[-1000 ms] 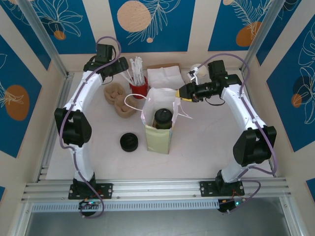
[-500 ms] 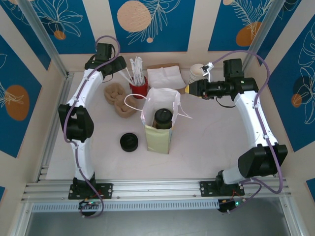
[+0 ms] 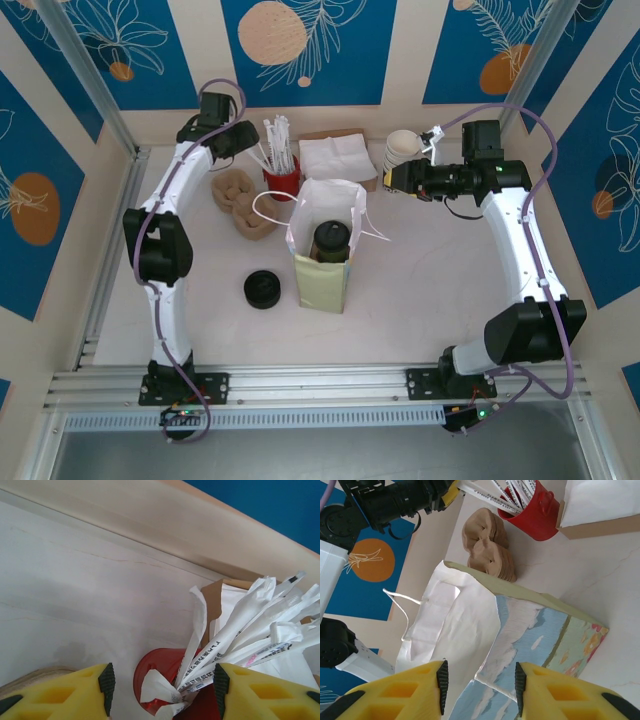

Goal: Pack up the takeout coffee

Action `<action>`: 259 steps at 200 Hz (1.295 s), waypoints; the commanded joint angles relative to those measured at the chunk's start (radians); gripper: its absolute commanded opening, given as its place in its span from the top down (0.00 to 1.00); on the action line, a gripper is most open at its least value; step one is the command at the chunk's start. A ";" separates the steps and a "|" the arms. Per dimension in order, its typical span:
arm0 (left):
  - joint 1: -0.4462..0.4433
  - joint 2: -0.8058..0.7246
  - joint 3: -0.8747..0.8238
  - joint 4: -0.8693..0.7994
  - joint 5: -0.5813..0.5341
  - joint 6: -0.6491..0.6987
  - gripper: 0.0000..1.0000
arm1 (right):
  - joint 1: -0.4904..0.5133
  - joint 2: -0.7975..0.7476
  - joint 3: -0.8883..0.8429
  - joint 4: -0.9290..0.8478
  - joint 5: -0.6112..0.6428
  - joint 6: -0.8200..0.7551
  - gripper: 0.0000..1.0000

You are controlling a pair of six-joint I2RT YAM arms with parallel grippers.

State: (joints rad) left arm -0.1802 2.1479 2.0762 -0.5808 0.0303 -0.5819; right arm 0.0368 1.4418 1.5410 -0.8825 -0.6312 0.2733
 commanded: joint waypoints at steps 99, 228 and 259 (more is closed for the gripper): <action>0.013 -0.067 -0.067 0.061 0.106 0.034 0.74 | 0.000 -0.085 -0.042 0.023 0.023 0.023 0.66; 0.008 -0.151 0.079 -0.116 0.083 0.076 0.94 | 0.006 -0.159 -0.092 0.071 0.077 0.038 0.73; 0.009 -0.162 0.076 -0.160 0.046 0.076 0.76 | 0.008 -0.156 -0.093 0.066 0.077 0.034 0.73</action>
State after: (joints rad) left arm -0.1802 2.0205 2.1345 -0.6720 0.1181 -0.5213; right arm 0.0391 1.2995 1.4570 -0.8215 -0.5518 0.3000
